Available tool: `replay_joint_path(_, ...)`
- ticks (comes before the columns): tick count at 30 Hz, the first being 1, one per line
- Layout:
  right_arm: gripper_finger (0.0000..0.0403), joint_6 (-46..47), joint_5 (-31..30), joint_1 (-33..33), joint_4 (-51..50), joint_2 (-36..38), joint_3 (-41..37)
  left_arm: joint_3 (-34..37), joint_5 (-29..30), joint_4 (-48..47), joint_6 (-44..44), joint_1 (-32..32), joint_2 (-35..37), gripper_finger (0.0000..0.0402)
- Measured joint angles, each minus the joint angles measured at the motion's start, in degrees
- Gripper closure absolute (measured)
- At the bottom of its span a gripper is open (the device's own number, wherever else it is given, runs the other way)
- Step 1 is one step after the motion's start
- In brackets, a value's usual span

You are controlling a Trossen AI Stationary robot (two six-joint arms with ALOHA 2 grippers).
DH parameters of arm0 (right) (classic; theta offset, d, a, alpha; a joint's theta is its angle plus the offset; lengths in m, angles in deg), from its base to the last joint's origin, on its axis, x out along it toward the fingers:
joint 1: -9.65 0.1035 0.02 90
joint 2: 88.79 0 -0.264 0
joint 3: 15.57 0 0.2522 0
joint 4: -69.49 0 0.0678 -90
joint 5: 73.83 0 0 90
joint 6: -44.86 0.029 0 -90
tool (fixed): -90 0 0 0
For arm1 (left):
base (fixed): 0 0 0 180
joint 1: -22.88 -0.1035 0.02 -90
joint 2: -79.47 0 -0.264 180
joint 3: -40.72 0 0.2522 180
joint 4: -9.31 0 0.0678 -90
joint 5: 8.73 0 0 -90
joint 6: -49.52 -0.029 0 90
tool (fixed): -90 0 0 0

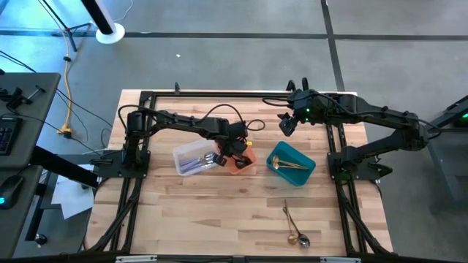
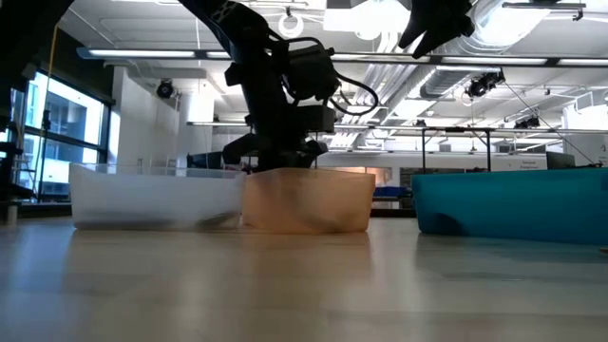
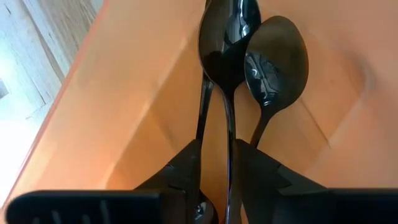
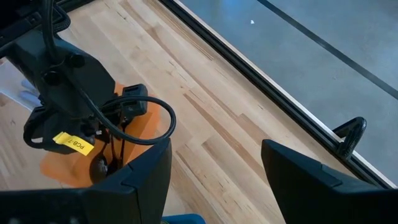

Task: Sort silverware by color (type)
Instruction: Put the gold spoon into the blue bin

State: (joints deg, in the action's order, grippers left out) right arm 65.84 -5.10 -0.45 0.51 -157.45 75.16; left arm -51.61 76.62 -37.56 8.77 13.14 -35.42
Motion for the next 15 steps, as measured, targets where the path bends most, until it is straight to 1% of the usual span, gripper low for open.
replay_joint_path(7,0.0169,-0.01,-0.02,-0.01,-0.02,0.0,0.0,0.0,-0.02,-0.06,1.7,0.0,0.0,0.0282)
replay_joint_path(11,0.0169,-0.01,-0.02,0.0,-0.02,0.0,0.0,-0.17,-0.02,-0.53,3.04,0.0,0.0,0.0274)
replay_joint_path(15,0.0169,-0.01,-0.02,0.0,-0.02,0.0,0.0,-2.09,0.27,-2.71,3.08,0.0,0.04,0.0273)
